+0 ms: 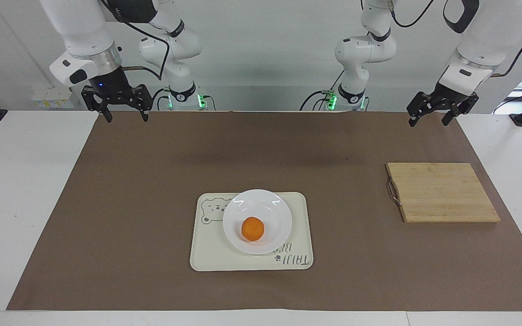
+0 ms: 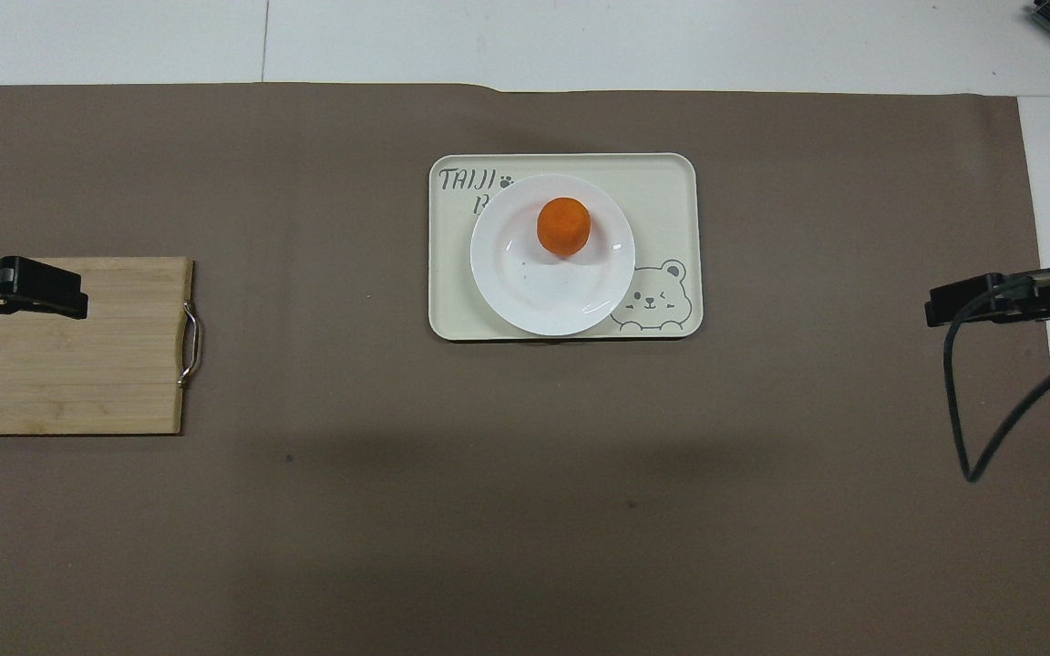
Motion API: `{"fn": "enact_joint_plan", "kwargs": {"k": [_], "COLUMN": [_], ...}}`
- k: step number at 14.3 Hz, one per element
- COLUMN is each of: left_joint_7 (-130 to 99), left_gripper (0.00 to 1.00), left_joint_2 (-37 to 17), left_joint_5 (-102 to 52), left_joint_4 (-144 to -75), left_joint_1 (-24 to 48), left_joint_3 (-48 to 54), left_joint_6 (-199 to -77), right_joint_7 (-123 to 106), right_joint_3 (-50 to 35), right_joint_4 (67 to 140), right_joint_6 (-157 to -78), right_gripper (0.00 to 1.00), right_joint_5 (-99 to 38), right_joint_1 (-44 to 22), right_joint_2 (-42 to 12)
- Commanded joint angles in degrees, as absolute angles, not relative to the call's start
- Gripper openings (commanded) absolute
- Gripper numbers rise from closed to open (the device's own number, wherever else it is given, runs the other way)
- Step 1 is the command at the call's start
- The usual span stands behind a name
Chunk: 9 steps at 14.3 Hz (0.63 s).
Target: Place orange and plate with both arms
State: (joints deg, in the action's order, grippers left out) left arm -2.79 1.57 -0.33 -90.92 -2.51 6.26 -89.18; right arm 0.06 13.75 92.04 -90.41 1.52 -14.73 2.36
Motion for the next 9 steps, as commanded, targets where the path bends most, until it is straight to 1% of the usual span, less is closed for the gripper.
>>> {"fn": "enact_joint_plan", "kwargs": {"k": [1,2,7,9], "left_joint_7": [-2.46,-2.46,-2.46,-2.46], "left_gripper": [1.00,1.00,1.00,1.00], "left_joint_2": [2.02,2.02,2.02,2.02], "left_joint_5": [-0.88,-0.88,-0.79,-0.88], "left_joint_4": [-90.70,-90.70,-90.70,-90.70], "left_joint_1": [-2.99,-2.99,-2.99,-2.99], "left_joint_3": [6.33,6.33,6.33,6.33], "left_joint_6": [-88.15,-88.15,-88.15,-88.15], "right_joint_7": [0.62,0.70,1.23,1.32], "right_joint_3": [5.85,3.36,3.60,5.09], "right_joint_4": [92.29,92.29,92.29,92.46], "right_joint_6": [-90.97,-90.97,-90.97,-90.97], "right_gripper": [1.00,1.00,1.00,1.00], "right_joint_5": [0.97,0.88,0.97,0.88], "right_joint_1": [-5.76,-3.19,-3.34,-3.43], "right_joint_2": [2.90,2.90,2.90,2.90]}}
